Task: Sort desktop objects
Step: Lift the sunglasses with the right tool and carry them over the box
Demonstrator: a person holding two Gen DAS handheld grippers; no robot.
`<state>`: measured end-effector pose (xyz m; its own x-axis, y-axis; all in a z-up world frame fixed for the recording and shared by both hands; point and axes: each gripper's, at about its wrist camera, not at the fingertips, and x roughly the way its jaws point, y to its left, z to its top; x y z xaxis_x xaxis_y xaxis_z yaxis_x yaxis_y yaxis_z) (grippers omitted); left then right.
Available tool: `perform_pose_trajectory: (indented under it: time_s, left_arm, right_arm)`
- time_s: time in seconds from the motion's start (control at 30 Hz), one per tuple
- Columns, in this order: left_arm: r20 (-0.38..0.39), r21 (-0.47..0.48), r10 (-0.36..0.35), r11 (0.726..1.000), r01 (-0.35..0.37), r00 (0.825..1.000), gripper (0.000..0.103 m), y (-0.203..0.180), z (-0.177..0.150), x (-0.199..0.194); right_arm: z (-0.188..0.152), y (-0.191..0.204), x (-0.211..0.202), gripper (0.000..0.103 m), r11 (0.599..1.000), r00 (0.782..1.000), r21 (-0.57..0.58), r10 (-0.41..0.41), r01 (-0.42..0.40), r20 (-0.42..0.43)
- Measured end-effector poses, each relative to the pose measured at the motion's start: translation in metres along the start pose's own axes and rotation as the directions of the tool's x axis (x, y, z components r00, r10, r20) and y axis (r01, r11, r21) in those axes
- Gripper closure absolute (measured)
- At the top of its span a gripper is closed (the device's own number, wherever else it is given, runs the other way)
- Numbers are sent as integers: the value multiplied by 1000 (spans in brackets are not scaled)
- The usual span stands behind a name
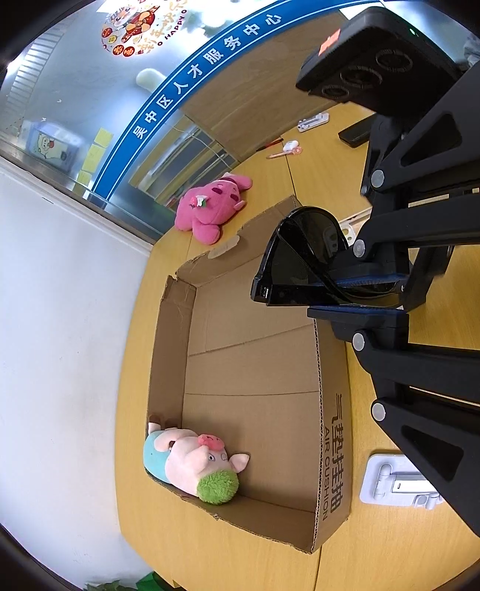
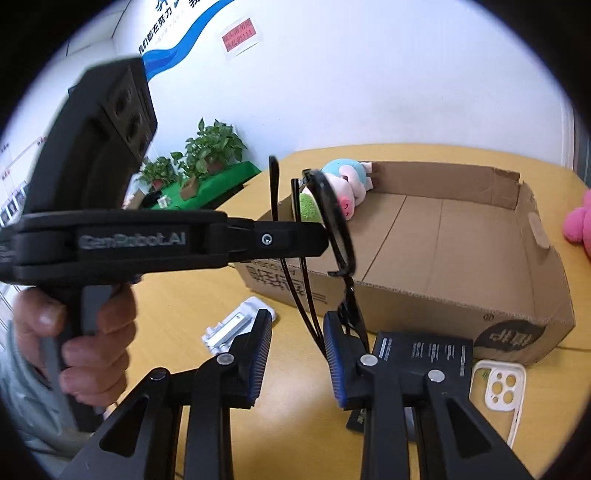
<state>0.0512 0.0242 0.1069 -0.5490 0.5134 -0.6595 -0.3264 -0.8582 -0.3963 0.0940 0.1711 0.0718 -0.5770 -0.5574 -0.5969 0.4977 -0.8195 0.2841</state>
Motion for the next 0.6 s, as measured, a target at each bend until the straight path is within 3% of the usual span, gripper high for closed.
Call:
perform_pose_trajectory:
  time_s: [0.07,0.17,0.4,0.6]
  left_arm:
    - [2,-1,9,1000,-9,1000,95,-1,2,0]
    - [12,2,33,999,-33,999,95,1,5,-2]
    - [6,-3,45,999,-45,999,95,9,27,2]
    - [15,24,82,996,-82,997,95,19,77,14]
  right_arm:
    - [5,2,9,76,1000,1000,-8,-17,17,-1]
    - [10,0,12,90,999,999,-26,-43,43,1]
    - [25,1,22,92,1000,1000,-26,1,-1,14]
    - [62,-13,30,95,999,998,-8,52,-52,42]
